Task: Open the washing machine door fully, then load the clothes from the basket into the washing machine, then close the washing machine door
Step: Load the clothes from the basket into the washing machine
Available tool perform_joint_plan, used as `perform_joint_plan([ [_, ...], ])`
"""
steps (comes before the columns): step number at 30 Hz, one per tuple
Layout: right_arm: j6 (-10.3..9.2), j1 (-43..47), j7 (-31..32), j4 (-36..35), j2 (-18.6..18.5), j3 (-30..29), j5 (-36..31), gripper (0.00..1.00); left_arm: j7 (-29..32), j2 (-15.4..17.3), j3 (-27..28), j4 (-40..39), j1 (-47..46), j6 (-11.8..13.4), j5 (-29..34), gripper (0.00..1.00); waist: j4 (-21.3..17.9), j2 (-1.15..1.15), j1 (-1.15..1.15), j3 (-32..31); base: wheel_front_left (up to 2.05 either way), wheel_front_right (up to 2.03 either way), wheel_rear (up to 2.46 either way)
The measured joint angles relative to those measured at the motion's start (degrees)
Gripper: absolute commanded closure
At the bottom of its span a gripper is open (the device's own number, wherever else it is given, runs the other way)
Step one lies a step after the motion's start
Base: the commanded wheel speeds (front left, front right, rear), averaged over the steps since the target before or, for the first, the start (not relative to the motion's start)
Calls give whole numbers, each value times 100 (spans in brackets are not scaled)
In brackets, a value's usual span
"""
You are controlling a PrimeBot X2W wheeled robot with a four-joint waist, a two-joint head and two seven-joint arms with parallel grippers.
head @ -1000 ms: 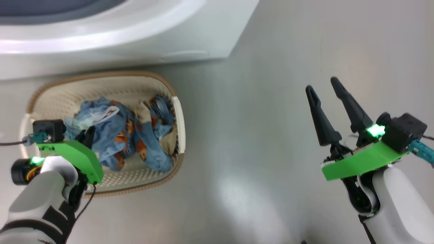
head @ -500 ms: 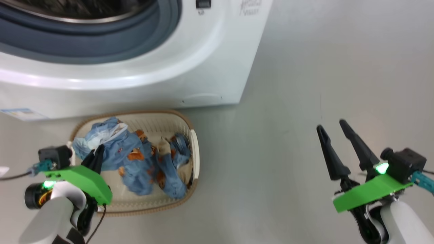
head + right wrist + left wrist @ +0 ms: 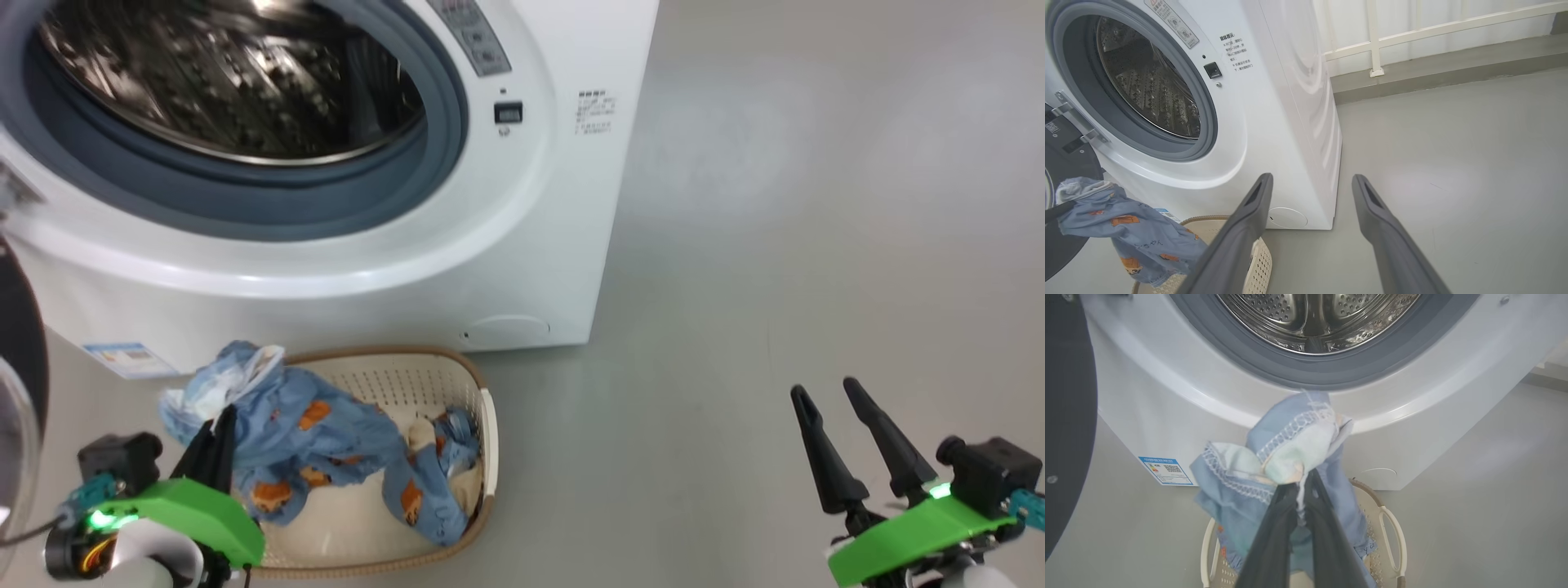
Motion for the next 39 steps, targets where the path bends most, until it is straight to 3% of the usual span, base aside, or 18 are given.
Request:
perform_joint_plan([
  [18,0,639,0,-75,-19,-318,15,0,-8,-427,1396,-2296,1797,34,1102,100,78,0,0,-672,0,0,0],
  [27,1,796,0,-112,-44,-412,36,0,-8,-631,1616,-3059,2406,34,1312,100,149,0,0,-691,0,0,0],
  [39,1,837,1,-142,-30,-466,-10,0,-8,-727,1618,-3219,2399,25,1369,100,175,0,0,-454,0,0,0],
])
